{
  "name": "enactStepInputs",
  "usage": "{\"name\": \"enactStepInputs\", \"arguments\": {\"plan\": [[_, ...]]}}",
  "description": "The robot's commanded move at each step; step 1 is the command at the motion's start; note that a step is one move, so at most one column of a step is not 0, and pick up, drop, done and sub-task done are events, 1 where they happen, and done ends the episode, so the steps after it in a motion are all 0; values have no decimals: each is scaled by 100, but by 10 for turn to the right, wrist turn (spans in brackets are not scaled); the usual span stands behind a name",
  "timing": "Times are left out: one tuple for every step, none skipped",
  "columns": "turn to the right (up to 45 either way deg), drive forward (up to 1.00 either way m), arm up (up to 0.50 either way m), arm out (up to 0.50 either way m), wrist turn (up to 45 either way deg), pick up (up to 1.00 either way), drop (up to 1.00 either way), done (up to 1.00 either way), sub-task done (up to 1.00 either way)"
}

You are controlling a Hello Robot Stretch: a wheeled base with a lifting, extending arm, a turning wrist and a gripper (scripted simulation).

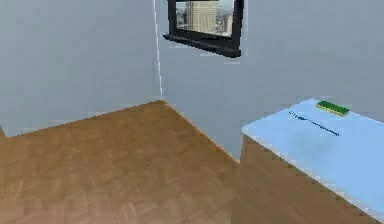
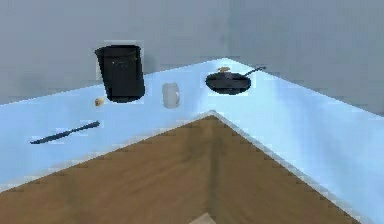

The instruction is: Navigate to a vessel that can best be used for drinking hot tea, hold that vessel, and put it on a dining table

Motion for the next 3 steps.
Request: {"name": "enactStepInputs", "arguments": {"plan": [[450,0,0,0,0,0,0,0,0],[450,0,0,0,0,0,0,0,0],[450,0,0,0,0,0,0,0,0]]}}
